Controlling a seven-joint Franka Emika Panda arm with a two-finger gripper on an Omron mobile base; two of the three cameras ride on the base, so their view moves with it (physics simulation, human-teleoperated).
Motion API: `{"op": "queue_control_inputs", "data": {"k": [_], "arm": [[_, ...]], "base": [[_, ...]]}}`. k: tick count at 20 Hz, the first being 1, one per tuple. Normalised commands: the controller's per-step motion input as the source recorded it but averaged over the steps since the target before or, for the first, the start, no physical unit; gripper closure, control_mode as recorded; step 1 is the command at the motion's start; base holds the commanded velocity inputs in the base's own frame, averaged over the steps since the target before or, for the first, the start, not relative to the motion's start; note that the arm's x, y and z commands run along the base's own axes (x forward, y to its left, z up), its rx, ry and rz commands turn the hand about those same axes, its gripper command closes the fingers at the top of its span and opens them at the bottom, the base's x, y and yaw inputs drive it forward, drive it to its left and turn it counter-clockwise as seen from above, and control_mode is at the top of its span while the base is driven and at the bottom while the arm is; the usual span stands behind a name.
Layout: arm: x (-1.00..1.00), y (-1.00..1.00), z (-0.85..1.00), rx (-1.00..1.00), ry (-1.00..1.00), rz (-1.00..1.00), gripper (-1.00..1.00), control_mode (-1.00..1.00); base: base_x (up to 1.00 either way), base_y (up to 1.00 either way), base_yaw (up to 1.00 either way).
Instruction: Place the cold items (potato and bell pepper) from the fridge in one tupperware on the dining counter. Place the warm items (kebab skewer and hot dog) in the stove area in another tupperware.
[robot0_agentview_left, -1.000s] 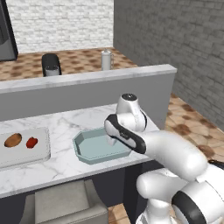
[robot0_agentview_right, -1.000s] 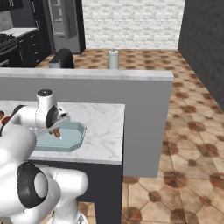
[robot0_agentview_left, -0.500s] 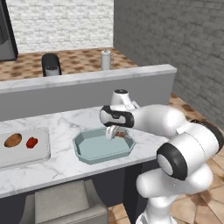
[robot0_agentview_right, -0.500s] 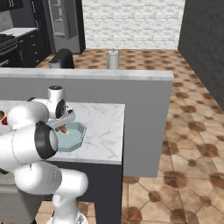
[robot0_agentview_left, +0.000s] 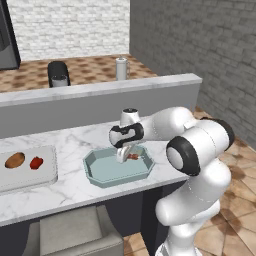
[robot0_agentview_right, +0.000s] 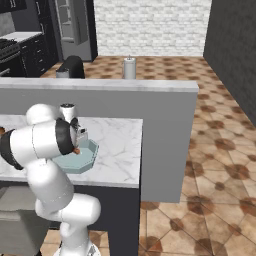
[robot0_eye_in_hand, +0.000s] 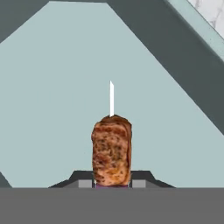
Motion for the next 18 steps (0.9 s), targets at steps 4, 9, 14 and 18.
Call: {"op": "queue_control_inputs", "data": {"k": [4,9,14,18], "arm": [[0.02,0.00,-0.45,0.00,-0.03,0.01,1.00,-1.00],[0.00,0.00,-0.26,0.01,-0.08,0.00,1.00,-1.00],[0.01,0.00,-0.04,0.04,-0.12,0.00,1.00,-1.00],[0.00,0.00,0.18,0.06,-0.26,0.00,-1.00,-1.00]], "base": [[0.00,0.00,0.00],[0.00,0.00,0.00],[0.00,0.00,0.00],[0.00,0.00,0.00]]}}
